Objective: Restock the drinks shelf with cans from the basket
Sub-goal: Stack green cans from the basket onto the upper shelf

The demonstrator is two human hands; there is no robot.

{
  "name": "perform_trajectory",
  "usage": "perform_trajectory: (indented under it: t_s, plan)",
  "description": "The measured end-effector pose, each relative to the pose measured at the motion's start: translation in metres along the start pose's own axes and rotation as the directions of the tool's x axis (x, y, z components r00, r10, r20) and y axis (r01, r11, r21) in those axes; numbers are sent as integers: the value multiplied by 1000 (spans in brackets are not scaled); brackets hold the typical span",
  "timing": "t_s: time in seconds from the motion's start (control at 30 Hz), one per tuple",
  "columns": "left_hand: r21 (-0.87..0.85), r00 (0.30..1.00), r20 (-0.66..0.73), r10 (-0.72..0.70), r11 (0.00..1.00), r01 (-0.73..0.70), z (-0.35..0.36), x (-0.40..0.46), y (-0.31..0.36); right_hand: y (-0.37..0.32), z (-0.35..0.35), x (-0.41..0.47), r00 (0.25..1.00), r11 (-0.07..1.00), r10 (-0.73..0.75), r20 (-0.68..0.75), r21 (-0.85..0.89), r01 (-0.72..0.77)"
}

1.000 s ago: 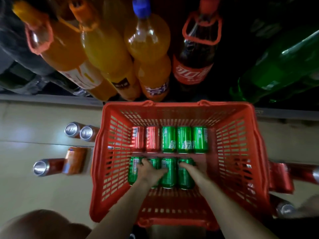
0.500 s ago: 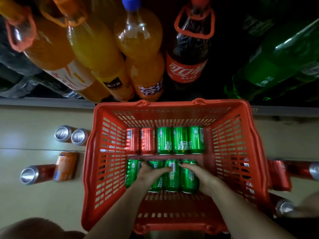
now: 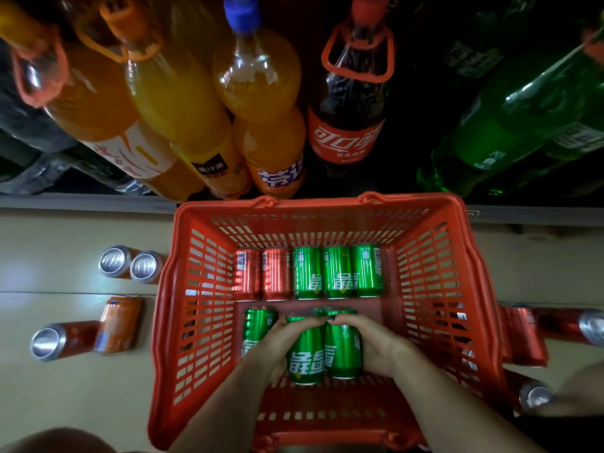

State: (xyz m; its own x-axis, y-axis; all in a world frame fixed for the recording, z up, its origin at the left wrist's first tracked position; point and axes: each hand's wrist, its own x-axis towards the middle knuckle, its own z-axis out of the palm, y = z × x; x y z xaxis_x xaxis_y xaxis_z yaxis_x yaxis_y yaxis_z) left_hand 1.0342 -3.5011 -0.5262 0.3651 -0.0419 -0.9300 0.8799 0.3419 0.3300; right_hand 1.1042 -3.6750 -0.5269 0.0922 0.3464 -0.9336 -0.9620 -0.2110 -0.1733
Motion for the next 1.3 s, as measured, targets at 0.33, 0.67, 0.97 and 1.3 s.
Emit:
perform_trajectory:
  t_s: [0.33, 0.67, 0.97, 1.3]
  plan:
    - [-13, 997, -1, 73, 997, -73, 2, -17, 7, -5, 8, -19, 999, 999, -28, 17, -35, 28]
    - [14, 956, 7, 292, 956, -292, 21, -205, 95, -51, 86, -194, 970, 966, -240, 49, -91, 243]
    - [79, 750, -7, 662, 748, -659, 62, -564, 282, -169, 239, -557, 739, 720, -663, 116, -168, 673]
    - [172, 312, 36, 950, 301, -938, 102, -949, 441, -260, 398, -941, 307, 268, -870, 387, -152, 951]
